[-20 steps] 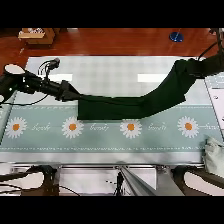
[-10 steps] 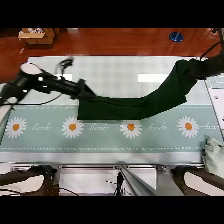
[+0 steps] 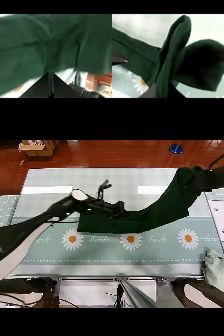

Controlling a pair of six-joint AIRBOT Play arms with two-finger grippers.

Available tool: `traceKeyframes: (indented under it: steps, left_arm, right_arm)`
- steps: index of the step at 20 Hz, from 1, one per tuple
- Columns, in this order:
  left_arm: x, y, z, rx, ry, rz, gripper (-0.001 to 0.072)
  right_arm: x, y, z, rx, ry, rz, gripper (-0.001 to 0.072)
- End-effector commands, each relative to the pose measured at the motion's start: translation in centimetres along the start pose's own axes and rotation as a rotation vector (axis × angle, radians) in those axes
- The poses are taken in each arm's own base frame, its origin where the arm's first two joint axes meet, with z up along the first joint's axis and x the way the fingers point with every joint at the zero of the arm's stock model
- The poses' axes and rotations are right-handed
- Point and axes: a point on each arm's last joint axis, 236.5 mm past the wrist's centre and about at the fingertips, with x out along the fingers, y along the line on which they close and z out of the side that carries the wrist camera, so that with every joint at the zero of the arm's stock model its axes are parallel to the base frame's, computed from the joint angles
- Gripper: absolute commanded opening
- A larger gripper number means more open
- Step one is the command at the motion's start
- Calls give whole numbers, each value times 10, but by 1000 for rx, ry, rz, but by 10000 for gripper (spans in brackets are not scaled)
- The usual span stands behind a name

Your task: Fold the shirts.

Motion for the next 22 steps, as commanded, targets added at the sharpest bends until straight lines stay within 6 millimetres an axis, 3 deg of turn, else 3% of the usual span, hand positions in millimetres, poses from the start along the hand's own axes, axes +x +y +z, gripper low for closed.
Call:
traceKeyframes:
  steps: [1,5,9,13,15,18,20,22]
  left_arm:
    - [43,-13,-3,-13,28,-42,25]
    - [77,-9,-10,-41,81,-40,23]
    - [103,5,-45,-103,185,-21,23]
    - [127,-6,-65,-95,231,-35,23]
    - [135,-8,-60,-85,223,-42,23]
    - [112,-2,-35,-36,208,-54,22]
    - [68,6,-4,38,182,-14,21]
    - [7,9,33,133,119,49,21]
  right_arm:
    - [1,6,-6,-33,23,-30,45]
    - [6,11,0,-51,7,-51,45]
    - [6,18,4,-47,-13,-26,45]
    - [6,18,10,-40,-38,-27,45]
    - [6,17,11,-40,-40,-30,45]
    - [6,18,9,-35,-32,-26,45]
    - [8,23,6,-22,-24,-1,45]
    - [18,34,0,-40,4,23,45]
